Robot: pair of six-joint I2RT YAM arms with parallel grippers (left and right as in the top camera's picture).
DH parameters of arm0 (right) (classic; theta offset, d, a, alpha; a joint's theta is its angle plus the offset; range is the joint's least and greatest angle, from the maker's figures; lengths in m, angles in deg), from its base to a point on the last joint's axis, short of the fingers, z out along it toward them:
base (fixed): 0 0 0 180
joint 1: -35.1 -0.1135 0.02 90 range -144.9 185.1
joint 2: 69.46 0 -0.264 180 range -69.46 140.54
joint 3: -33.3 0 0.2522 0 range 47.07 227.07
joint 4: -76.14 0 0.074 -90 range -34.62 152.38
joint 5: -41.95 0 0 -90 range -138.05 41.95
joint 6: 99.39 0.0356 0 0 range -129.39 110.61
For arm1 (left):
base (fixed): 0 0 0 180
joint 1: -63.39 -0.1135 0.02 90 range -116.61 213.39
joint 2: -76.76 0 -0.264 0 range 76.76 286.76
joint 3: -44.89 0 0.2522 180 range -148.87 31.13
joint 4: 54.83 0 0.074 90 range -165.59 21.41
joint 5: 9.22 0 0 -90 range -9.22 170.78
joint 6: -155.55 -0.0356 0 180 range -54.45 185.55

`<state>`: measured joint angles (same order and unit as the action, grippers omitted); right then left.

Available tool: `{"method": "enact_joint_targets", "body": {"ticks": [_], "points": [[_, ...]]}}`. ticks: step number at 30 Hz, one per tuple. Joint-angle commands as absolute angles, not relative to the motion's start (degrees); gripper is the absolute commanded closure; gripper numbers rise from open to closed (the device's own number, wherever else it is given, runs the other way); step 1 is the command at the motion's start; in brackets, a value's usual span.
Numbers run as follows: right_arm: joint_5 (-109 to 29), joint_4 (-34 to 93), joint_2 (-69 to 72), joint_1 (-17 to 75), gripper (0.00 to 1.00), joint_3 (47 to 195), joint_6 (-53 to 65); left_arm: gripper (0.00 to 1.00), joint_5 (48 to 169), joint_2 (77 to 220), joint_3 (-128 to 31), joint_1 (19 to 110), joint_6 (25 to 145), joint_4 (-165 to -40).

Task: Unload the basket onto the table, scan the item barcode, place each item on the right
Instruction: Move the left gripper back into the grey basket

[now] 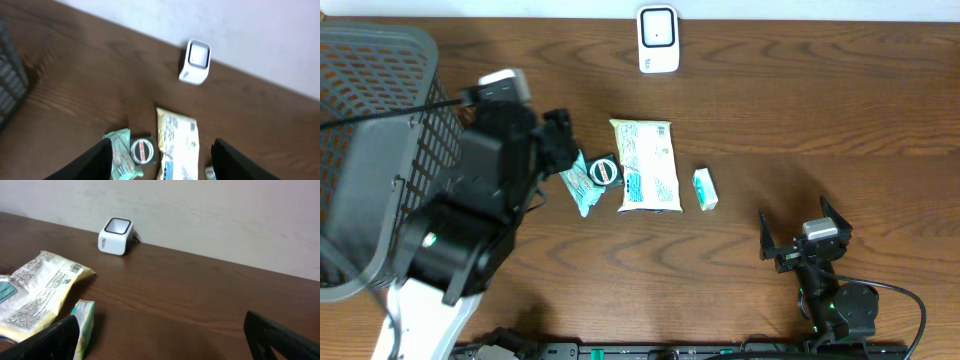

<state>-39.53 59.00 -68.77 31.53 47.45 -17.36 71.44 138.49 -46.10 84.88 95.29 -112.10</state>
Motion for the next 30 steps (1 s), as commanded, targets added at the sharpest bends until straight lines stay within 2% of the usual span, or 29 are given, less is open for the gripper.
{"method": "enact_joint_targets", "body": {"ticks": [1, 8, 14, 23, 30], "points": [[-39.55, 58.76, -69.04, 31.14, 0.01, 47.38, -16.72, 0.37, 71.09, 135.58, -46.91, 82.17, 93.98, -112.21], [-39.55, 58.76, -69.04, 31.14, 0.01, 47.38, -16.72, 0.38, 71.11, 131.69, -46.91, 71.73, 92.99, -113.46], [-39.55, 58.76, -69.04, 31.14, 0.01, 47.38, -16.72, 0.37, 71.11, 130.60, -49.00, 59.62, 88.12, -113.28], [-39.55, 58.76, -69.04, 31.14, 0.01, 47.38, -16.72, 0.34, 71.59, 133.33, -50.45, 40.38, 87.16, -113.70], [-39.55, 58.76, -69.04, 31.14, 0.01, 47.38, -16.72, 0.34, 83.44, 140.96, -50.45, 23.36, 87.22, -113.11]]}}
